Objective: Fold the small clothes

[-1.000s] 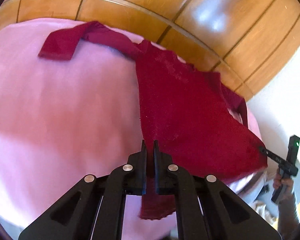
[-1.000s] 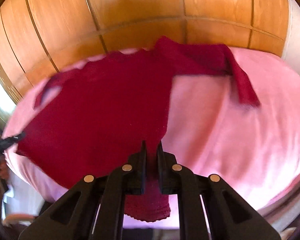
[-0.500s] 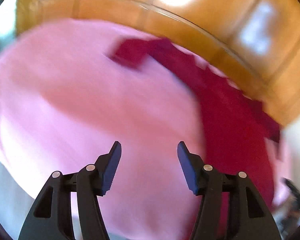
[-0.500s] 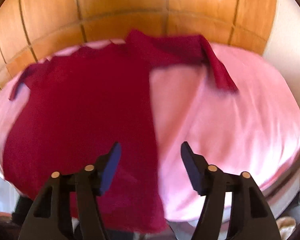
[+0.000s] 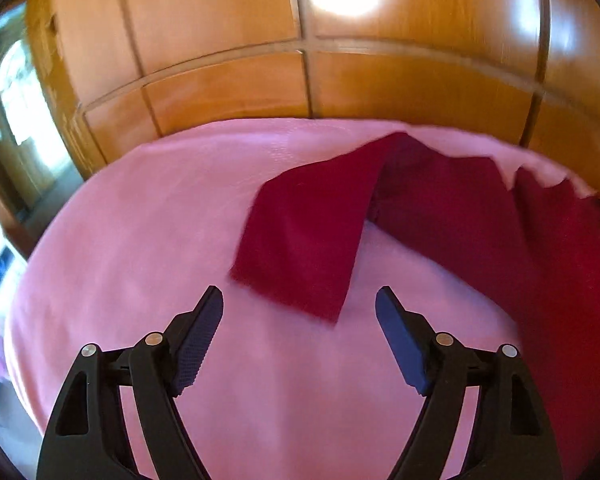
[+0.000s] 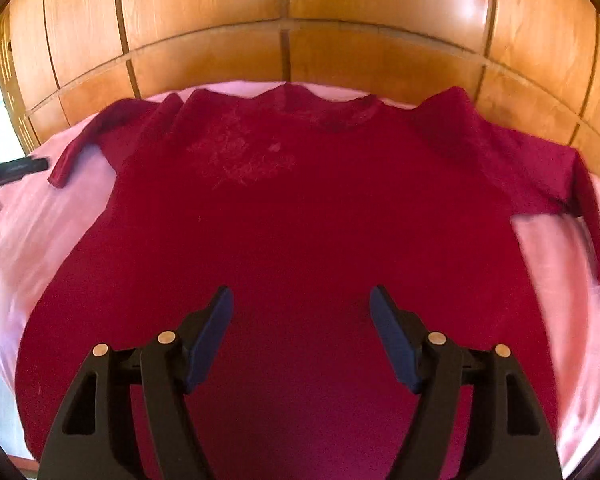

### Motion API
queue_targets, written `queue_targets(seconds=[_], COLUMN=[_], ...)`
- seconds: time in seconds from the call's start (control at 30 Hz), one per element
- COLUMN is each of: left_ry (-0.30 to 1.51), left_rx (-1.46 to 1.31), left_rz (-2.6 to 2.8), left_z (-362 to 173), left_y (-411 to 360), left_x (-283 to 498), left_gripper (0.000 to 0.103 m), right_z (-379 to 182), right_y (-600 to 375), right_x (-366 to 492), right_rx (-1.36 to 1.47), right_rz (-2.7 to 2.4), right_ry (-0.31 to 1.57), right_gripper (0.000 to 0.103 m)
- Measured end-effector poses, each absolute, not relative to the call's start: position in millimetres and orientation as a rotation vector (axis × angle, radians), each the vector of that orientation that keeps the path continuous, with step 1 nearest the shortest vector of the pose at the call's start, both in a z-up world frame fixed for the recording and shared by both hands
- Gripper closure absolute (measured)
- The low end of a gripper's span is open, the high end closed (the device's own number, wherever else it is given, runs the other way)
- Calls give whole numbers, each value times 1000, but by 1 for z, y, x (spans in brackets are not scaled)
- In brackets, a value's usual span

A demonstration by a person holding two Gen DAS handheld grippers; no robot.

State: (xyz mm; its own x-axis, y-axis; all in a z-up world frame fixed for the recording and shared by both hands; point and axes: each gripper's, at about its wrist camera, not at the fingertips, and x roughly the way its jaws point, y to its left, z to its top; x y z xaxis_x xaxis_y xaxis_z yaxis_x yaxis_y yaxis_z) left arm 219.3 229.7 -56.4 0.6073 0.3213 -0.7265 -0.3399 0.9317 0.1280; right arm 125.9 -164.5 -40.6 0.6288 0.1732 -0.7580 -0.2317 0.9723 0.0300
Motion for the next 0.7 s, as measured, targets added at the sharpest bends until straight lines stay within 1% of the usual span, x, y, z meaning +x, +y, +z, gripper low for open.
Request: queue_targets(seconds=[0.03,0.07,0.1,0.13,0.17,0.2,0.3,0.43,0.57,0.63,0.7], left_ry=[855,869,882,907,944,968,940,964,955,966,1000], left_rx=[13,35,47,64,62,32,-66,-261,-390,-423,-426], left_rz=[397,418,430,446,461,466,437,308,249,262,286], left_z=[-65,-71,-77,-84,-89,-91,-70,-25,22,34,33], left_y=[227,228,232,238,245,254,282,326,361,376,387], left_x=[236,247,257,267,274,277,256,205,169,163,166], left_gripper=[25,28,36,70,100,100,100,100,100,100,100], right_z=[-45,-48,-52,-55,-54,-55,-57,-57,-57,-57,-57], right_y=[-166,-168,-169,-170,-173,-176,-179,-179,-179,-179,-179], right_x=[127,126,129,131,130,130,132,132,130,130,129], right_rx=[-69,-63,-53,-35,-24,-10,20,24,27,26,29], right_rz=[236,237,239,244,249,257,271,275,274,273,272], right_ry=[861,858,852,842,837,833,829,819,812,810,809], right_gripper=[30,28,26,25,25,24,23,21,21,21,21])
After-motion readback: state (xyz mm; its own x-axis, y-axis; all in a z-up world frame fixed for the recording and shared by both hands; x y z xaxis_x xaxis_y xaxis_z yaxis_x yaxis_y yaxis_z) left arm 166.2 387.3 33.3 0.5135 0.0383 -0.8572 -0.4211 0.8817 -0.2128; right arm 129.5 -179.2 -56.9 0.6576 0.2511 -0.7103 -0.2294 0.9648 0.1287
